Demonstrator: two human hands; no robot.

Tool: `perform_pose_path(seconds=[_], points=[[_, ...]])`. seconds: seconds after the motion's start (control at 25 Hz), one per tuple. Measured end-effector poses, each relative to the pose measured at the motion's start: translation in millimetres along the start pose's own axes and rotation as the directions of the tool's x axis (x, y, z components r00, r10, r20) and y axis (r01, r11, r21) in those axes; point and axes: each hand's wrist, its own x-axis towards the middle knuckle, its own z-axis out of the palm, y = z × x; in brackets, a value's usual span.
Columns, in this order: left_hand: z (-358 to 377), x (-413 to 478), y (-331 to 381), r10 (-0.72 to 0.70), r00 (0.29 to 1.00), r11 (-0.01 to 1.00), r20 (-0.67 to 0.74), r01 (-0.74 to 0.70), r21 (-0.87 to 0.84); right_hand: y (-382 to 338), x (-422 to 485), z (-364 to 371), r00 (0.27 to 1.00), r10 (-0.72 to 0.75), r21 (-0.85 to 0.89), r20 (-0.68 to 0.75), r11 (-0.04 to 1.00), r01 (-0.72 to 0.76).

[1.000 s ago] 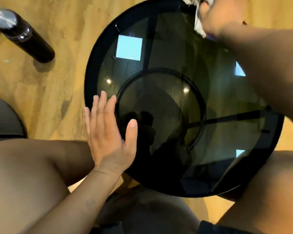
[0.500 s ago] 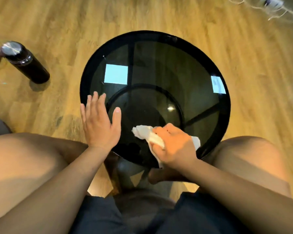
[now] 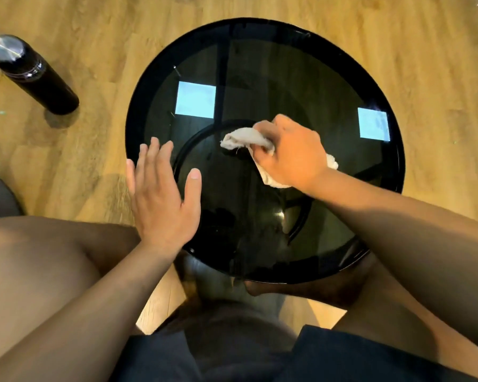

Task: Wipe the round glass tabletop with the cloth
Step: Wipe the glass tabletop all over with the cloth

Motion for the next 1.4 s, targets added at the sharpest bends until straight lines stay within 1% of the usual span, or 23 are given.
perform_pose_path(seconds=[0.12, 0.32, 0.36, 0.4, 0.48, 0.52, 0.6, 0.64, 0.68, 0.72, 0.76, 0.8, 0.92, 1.0, 1.12, 1.2, 1.28, 1.32, 1.4], points=[[0, 0, -1, -0.008, 1.0, 0.999, -0.002, 0.008, -0.035, 21, 56, -3, 0.998, 0.061, 0.004, 0.018, 0.998, -0.061], [0, -1, 0, -0.029, 1.0, 0.998, -0.004, 0.029, -0.057, 52, 134, 3, 0.974, 0.162, -0.041, -0.156, 0.985, -0.17], [0, 0, 0, -0.029, 1.0, 0.998, -0.002, 0.029, -0.06, 58, 146, 5, 0.961, 0.209, -0.019, -0.18, 0.976, -0.216], [0, 0, 0, -0.029, 1.0, 0.998, 0.002, 0.029, -0.06, 66, 156, 6, 0.939, 0.29, 0.017, -0.184, 0.956, -0.292], [-1, -1, -1, -0.028, 1.0, 0.997, 0.006, 0.028, -0.065, 85, 173, 8, 0.875, 0.473, 0.084, -0.1, 0.881, -0.466], [-1, 0, 0, -0.026, 1.0, 0.997, 0.006, 0.027, -0.069, 93, 179, 9, 0.856, 0.515, 0.1, -0.042, 0.855, -0.509], [0, 1, 1, -0.028, 1.0, 0.998, 0.003, 0.028, -0.061, 107, 189, 9, 0.865, 0.498, 0.108, 0.059, 0.858, -0.502], [0, 1, 1, -0.026, 1.0, 0.998, 0.0, 0.026, -0.049, 111, 192, 6, 0.885, 0.461, 0.09, 0.074, 0.88, -0.466], [0, 1, 1, -0.02, 1.0, 0.999, -0.002, 0.019, -0.041, 116, 192, 0, 0.913, 0.406, 0.079, 0.048, 0.909, -0.409], [0, 1, 1, -0.014, 1.0, 0.999, -0.004, 0.014, -0.037, 123, 191, -5, 0.936, 0.353, 0.087, -0.008, 0.932, -0.351], [-1, 1, 0, -0.014, 1.0, 0.999, -0.006, 0.014, -0.036, 131, 186, -11, 0.945, 0.323, 0.092, -0.052, 0.944, -0.317], [0, 1, 0, -0.019, 1.0, 0.999, -0.009, 0.018, -0.033, 140, 176, -19, 0.944, 0.321, 0.076, -0.076, 0.946, -0.316], [1, 2, -2, -0.026, 1.0, 0.999, -0.012, 0.026, -0.023, 175, 108, -34, 0.893, 0.444, -0.053, -0.076, 0.892, -0.448], [0, 2, -1, -0.016, 1.0, 0.999, -0.015, 0.016, -0.04, 180, 42, -44, 0.864, 0.5, -0.079, -0.066, 0.86, -0.504], [-1, 1, -1, -0.011, 0.999, 0.999, -0.034, 0.009, -0.054, 133, -34, -44, 0.856, 0.516, -0.057, -0.041, 0.854, -0.517], [-1, 2, -1, -0.017, 0.999, 0.998, -0.033, 0.015, -0.061, 77, -65, -35, 0.834, 0.552, -0.083, -0.021, 0.83, -0.552], [-2, 1, 1, -0.018, 0.999, 0.998, -0.028, 0.016, -0.068, 3, -97, -23, 0.844, 0.537, -0.057, 0.014, 0.843, -0.535], [-3, 1, 2, -0.02, 0.999, 0.997, -0.026, 0.018, -0.069, -37, -112, -14, 0.87, 0.491, -0.017, 0.033, 0.871, -0.491], [-4, 0, 1, -0.026, 0.999, 0.997, -0.019, 0.024, -0.078, -107, -134, 4, 0.959, 0.27, 0.05, 0.083, 0.96, -0.274]])
